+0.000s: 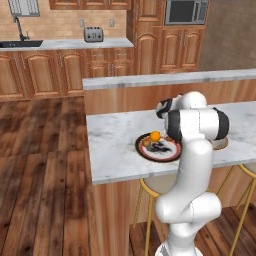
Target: Take the fruits from the plate on the dining counter and place two fruits in each bowl.
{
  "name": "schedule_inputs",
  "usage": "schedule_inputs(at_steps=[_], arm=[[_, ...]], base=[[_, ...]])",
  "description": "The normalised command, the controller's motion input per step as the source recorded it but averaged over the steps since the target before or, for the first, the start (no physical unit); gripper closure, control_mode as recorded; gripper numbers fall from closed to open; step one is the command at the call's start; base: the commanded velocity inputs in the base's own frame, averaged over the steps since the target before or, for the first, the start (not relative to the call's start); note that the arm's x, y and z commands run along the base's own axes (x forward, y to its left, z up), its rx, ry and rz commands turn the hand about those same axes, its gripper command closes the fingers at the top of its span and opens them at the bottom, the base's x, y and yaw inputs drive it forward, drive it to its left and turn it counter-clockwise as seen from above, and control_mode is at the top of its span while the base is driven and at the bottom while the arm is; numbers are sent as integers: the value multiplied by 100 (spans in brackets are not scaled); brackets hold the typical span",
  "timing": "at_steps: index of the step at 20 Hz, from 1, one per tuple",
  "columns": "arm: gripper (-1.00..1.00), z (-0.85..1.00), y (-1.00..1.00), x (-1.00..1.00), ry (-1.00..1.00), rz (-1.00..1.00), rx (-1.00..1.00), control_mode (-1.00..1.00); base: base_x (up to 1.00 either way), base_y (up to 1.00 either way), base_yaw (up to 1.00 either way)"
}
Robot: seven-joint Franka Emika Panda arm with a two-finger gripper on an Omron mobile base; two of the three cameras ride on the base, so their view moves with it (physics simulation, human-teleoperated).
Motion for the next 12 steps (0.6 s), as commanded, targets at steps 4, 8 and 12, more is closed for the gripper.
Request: schedule_inputs(at_steps=[4,8,12], arm=[[100,46,-51,-30,0,-5,0,-100],[100,29,-63,-2,8,-13,0,-100],[100,5,-58,34,19,-20,0,-100]], base=[[0,0,0],[0,0,0],[0,0,0]])
